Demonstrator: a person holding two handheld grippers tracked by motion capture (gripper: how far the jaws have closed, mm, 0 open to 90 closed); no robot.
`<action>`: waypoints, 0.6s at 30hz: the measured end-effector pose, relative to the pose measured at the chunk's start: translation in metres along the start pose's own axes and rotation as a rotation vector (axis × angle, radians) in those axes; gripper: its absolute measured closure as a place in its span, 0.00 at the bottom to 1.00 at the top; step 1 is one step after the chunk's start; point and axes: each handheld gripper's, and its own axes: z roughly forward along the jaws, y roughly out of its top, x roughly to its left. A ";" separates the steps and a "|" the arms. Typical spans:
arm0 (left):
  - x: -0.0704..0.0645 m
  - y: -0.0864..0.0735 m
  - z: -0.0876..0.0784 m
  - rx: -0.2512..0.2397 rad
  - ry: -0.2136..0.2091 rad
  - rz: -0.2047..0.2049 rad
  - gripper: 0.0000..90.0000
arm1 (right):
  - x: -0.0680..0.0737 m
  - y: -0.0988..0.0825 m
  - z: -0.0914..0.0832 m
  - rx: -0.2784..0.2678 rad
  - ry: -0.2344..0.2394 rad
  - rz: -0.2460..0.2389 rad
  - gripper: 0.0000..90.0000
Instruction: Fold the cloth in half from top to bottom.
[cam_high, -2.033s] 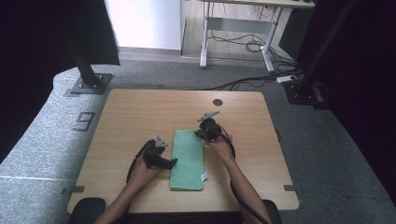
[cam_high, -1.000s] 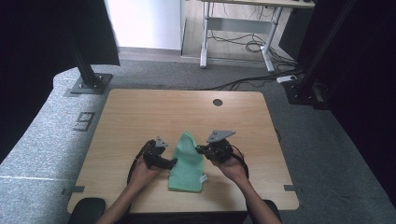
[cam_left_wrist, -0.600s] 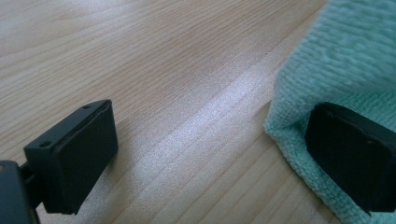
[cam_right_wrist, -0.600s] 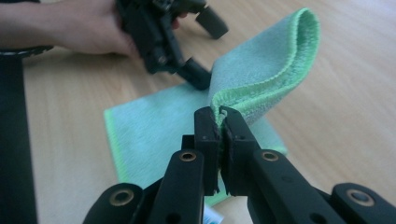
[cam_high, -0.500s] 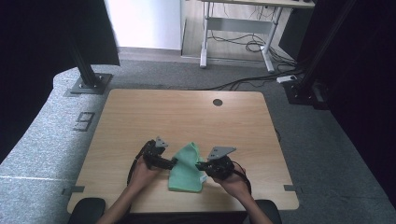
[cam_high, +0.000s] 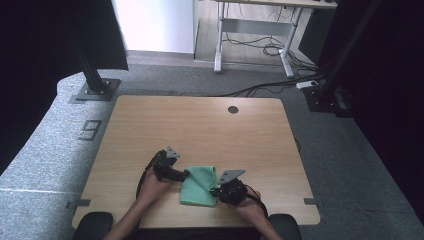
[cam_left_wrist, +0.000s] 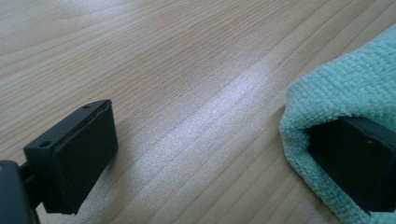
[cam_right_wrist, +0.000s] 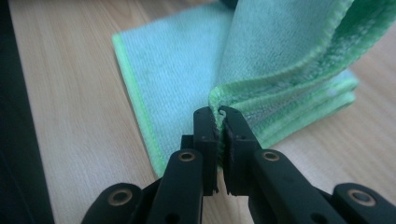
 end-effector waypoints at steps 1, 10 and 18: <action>0.000 0.000 0.000 0.001 -0.005 0.006 0.03 | 0.000 -0.001 0.002 0.008 0.002 0.004 0.94; -0.001 0.006 -0.020 0.033 -0.082 0.042 0.04 | 0.001 -0.003 0.005 0.019 -0.020 0.022 0.95; 0.010 0.033 -0.030 -0.055 -0.050 0.007 0.06 | -0.002 -0.003 0.006 0.007 -0.023 0.020 0.94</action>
